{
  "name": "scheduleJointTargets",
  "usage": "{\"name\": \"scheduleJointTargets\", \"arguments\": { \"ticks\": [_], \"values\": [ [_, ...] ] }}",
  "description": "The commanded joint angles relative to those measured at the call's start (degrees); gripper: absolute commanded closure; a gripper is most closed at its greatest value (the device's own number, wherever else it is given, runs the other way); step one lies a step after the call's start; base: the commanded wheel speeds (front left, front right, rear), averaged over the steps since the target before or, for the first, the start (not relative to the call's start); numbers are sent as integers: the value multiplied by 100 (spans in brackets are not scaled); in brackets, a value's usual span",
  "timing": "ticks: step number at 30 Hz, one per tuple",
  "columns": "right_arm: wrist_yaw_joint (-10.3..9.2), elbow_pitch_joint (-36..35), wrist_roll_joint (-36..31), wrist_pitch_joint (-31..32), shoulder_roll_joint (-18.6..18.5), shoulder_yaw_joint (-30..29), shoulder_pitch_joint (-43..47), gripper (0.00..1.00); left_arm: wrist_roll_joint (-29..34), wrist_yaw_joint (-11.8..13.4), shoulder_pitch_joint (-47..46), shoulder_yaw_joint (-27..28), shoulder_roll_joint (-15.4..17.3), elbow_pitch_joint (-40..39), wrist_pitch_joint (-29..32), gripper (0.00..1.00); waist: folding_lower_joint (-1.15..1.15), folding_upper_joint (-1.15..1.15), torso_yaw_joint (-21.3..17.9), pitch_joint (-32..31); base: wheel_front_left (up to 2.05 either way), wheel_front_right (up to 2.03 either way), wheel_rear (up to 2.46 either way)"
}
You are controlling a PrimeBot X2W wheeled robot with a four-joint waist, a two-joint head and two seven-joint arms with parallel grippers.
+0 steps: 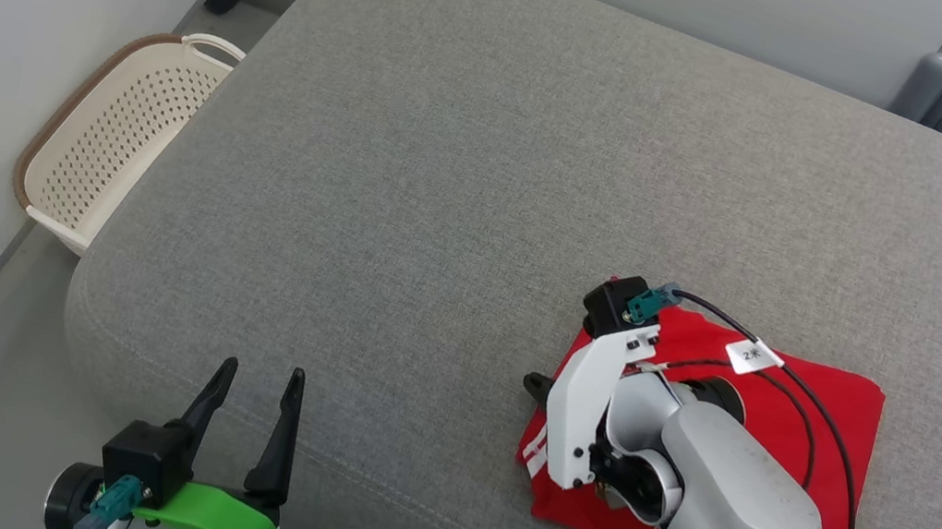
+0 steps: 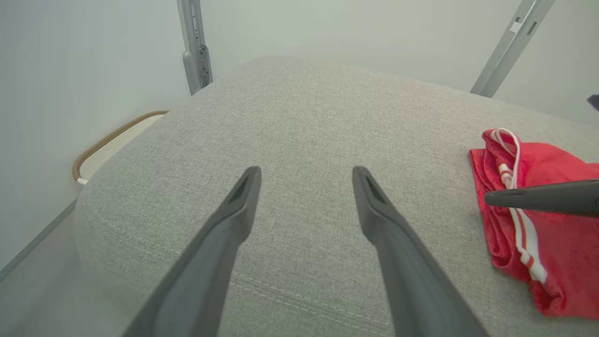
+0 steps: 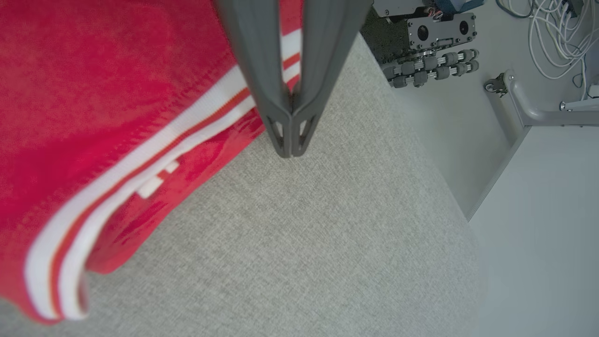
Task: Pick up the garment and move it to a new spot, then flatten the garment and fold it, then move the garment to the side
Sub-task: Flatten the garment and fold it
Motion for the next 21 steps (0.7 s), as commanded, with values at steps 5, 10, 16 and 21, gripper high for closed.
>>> {"name": "scheduleJointTargets", "arguments": {
  "ticks": [5,10,16,21],
  "values": [
    [-1,-192,399,-204,-19,372,-176,100,39,36,65,56,-4,38,-14,0,0,0,-32,-172,0,0,0],
    [-1,-297,429,-444,-23,385,-341,100,97,28,133,152,2,7,-14,0,0,0,-206,-320,0,0,0],
    [-1,-108,-153,-475,-21,-369,-343,0,157,12,256,246,26,-37,-14,0,0,0,-495,-497,0,0,0],
    [0,-176,-982,-151,-16,-1451,-20,0,190,7,308,303,43,-76,-14,0,0,0,-720,-529,0,0,0]
  ]
}}
